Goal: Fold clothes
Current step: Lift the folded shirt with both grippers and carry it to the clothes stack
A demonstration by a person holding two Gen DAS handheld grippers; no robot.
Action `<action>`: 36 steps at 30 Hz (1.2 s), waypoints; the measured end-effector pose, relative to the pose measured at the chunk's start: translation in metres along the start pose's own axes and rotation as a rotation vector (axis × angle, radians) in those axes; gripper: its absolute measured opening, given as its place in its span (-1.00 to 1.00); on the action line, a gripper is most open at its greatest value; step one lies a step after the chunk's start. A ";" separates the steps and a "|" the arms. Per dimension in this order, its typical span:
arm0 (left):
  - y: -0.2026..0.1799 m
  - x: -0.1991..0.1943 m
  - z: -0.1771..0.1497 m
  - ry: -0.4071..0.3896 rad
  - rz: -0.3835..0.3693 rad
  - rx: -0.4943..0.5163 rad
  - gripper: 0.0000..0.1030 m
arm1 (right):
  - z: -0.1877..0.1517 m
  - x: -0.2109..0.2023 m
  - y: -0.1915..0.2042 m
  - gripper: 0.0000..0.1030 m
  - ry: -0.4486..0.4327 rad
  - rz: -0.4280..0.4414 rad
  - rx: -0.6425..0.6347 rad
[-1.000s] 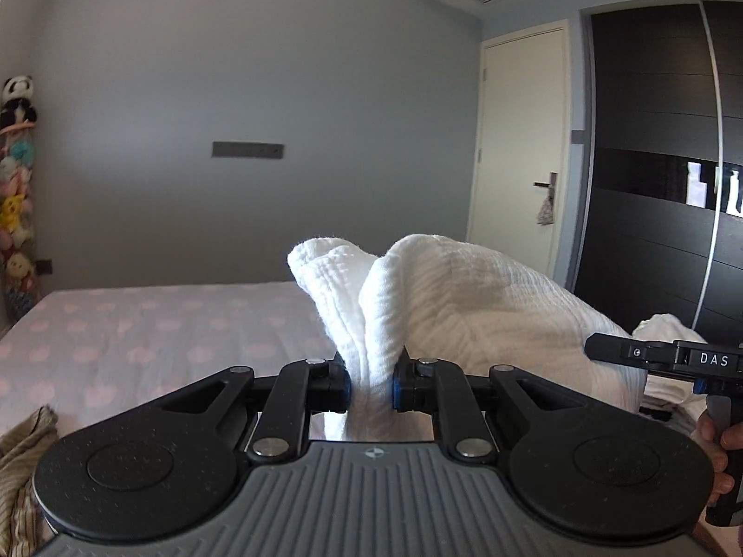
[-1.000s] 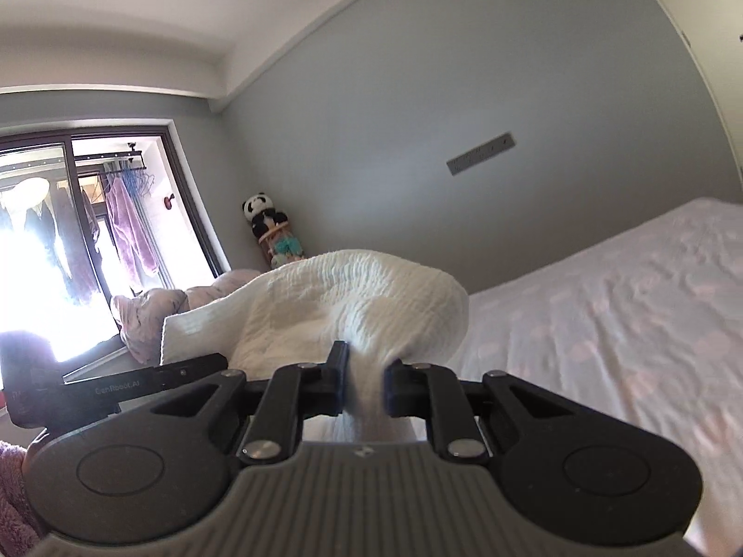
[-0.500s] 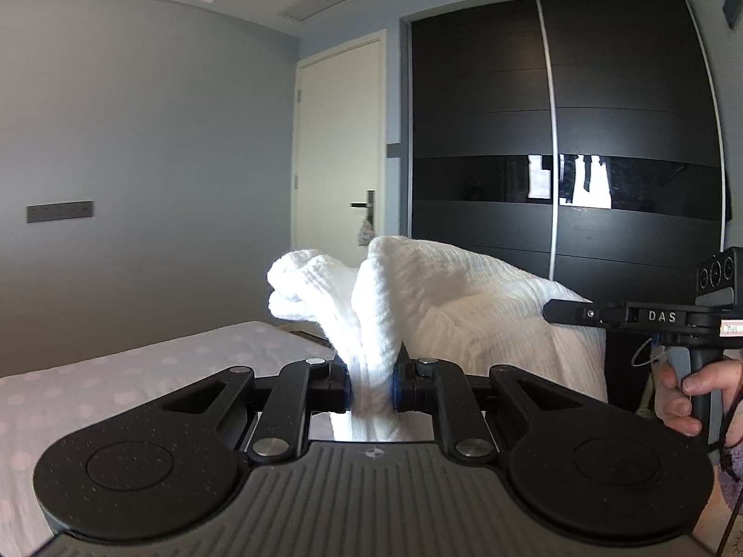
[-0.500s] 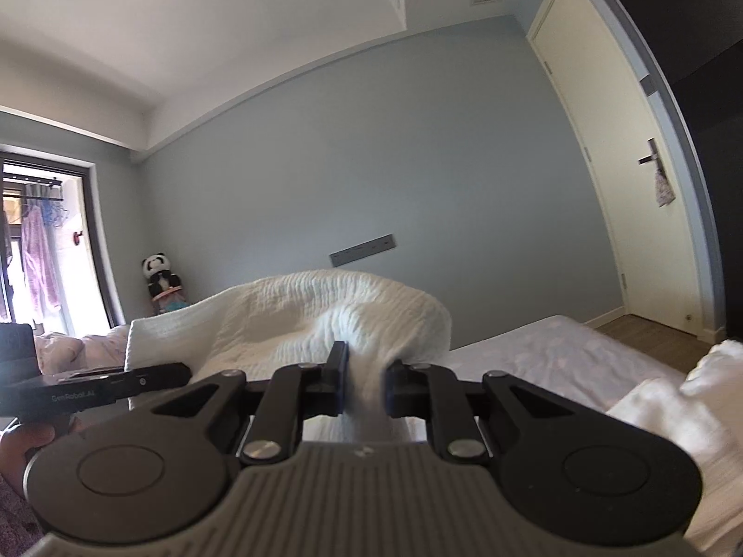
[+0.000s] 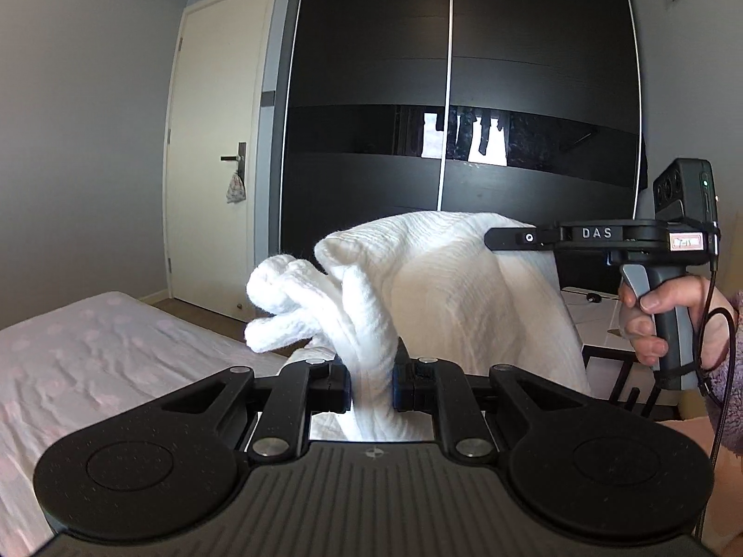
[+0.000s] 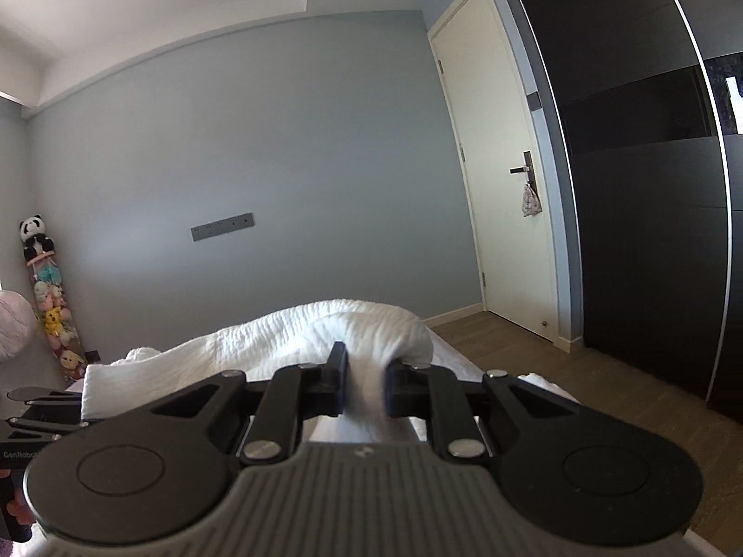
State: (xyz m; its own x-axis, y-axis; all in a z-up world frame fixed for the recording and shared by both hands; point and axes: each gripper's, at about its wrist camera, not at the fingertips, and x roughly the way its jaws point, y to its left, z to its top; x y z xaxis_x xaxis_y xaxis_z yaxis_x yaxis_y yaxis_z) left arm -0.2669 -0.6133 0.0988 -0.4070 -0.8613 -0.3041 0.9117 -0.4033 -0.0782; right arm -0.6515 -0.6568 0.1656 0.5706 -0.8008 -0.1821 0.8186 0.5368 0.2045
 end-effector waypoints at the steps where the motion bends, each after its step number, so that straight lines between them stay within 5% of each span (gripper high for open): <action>1: 0.001 0.006 -0.001 0.005 0.003 -0.010 -0.76 | 0.003 0.010 -0.005 -0.67 0.012 -0.009 -0.007; 10: 0.011 0.010 -0.013 0.097 0.071 -0.142 -0.76 | -0.002 0.130 -0.031 -0.67 0.198 -0.009 -0.067; 20: 0.103 0.063 -0.066 0.219 0.019 -0.364 -0.71 | -0.030 0.234 -0.061 -0.66 0.486 0.019 0.028; 24: 0.127 0.075 -0.081 0.229 -0.037 -0.441 -0.61 | -0.038 0.250 -0.071 -0.28 0.594 0.065 0.142; 28: 0.138 0.070 -0.089 0.219 -0.073 -0.496 -0.16 | -0.033 0.266 -0.092 0.18 0.645 0.106 0.314; 36: 0.146 0.074 -0.090 0.255 -0.105 -0.560 -0.10 | -0.033 0.309 -0.093 0.29 0.737 0.042 0.336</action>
State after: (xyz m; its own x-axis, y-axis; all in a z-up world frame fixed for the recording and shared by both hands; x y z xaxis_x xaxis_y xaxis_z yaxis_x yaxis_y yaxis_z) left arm -0.1593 -0.7082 -0.0202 -0.5329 -0.6971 -0.4797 0.7866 -0.1990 -0.5845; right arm -0.5490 -0.9456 0.0583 0.5932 -0.3381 -0.7306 0.7988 0.3604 0.4817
